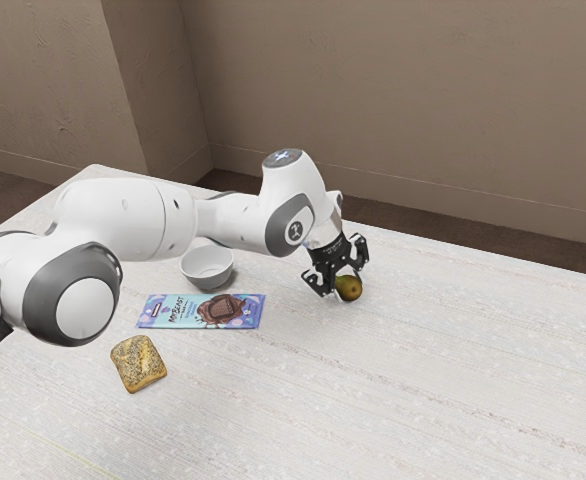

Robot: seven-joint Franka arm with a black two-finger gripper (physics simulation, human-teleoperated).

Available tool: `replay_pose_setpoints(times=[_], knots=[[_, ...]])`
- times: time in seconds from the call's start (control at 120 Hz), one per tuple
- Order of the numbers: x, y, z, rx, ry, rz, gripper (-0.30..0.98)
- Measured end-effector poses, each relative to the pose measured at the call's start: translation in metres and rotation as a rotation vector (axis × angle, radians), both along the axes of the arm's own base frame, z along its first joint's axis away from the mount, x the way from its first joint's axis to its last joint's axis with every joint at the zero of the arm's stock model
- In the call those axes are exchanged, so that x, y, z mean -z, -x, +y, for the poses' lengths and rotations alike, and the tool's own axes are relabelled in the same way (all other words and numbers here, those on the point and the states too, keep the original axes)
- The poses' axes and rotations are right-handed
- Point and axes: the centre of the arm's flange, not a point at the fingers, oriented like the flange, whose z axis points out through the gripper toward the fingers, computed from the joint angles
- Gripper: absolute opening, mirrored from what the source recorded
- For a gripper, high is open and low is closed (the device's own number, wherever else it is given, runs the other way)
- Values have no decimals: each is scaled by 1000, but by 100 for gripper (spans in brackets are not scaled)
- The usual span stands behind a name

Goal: Place the pear in the bowl.

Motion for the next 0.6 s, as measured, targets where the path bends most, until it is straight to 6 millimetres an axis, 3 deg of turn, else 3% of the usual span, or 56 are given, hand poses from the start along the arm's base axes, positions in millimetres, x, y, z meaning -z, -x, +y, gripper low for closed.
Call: replay_pose_setpoints(times=[0.6], knots=[[-1, 1, 1, -12, 13, 7, 29]])
